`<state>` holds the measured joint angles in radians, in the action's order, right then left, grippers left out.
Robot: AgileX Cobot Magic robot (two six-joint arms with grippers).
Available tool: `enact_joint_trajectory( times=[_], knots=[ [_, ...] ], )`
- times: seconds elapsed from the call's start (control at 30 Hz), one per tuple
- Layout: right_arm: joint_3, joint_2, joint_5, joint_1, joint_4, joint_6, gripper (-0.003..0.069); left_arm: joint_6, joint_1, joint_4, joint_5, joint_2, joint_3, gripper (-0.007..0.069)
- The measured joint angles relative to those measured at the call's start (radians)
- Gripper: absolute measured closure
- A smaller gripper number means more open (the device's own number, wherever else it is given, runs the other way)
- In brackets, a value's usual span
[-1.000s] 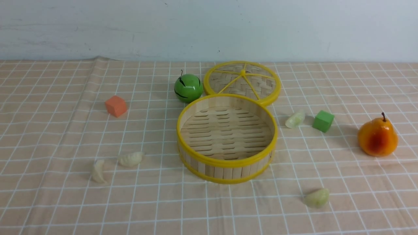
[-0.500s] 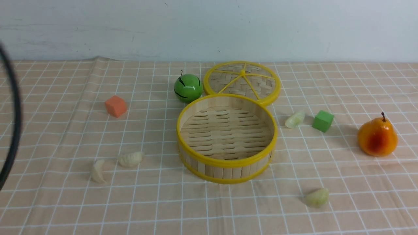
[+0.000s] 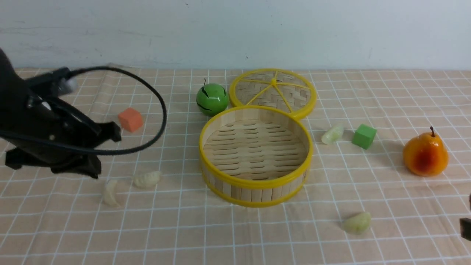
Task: Put the dumplings into the steamer on the table with the brown tablecloth.
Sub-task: 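Reach for and grasp a dumpling on the table with the left gripper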
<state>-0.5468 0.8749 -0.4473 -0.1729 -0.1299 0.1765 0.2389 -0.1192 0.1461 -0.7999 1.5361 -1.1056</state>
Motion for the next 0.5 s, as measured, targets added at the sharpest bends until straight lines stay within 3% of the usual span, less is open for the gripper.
enact_joint_trajectory(
  times=[0.1, 0.23, 0.5],
  knots=[
    [-0.020, 0.064, -0.014, -0.032, 0.025, 0.000, 0.0663, 0.022, -0.030, -0.053, 0.003, 0.054, 0.000, 0.0634],
    [-0.029, 0.138, -0.001, -0.093, 0.070, 0.000, 0.0660, 0.087, -0.072, -0.182, 0.053, 0.105, 0.000, 0.0573],
    [-0.028, 0.158, 0.036, -0.200, 0.095, 0.000, 0.0655, 0.209, -0.078, -0.353, 0.172, 0.216, -0.002, 0.0258]
  ],
)
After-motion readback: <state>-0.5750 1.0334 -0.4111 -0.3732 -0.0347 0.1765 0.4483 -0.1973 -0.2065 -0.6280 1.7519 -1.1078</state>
